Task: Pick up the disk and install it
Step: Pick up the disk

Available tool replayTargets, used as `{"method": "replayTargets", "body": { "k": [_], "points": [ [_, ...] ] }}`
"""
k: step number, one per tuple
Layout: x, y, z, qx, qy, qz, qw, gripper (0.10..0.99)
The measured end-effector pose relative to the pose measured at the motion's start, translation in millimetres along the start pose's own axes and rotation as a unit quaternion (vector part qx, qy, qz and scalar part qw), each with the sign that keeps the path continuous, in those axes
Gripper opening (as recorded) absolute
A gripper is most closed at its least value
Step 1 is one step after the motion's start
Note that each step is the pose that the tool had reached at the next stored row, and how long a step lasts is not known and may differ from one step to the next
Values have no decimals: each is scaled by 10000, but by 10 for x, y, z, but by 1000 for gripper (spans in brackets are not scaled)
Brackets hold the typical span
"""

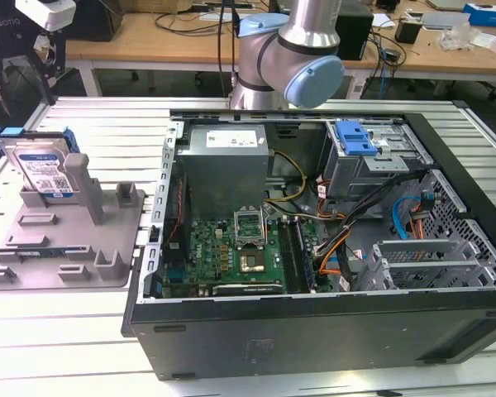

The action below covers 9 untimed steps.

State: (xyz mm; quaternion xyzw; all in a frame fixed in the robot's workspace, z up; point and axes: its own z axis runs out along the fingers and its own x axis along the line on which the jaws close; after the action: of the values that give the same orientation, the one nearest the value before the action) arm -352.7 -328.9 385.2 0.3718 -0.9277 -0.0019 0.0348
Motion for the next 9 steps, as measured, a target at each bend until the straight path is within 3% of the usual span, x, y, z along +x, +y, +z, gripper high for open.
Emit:
{"method": "replayTargets", "body": {
  "k": [5, 9],
  "points": [
    [0, 0, 3, 52, -4, -516, 9987, 557],
    [-1, -1, 9, 112, -17, -1032, 9946, 557]
  ]
}}
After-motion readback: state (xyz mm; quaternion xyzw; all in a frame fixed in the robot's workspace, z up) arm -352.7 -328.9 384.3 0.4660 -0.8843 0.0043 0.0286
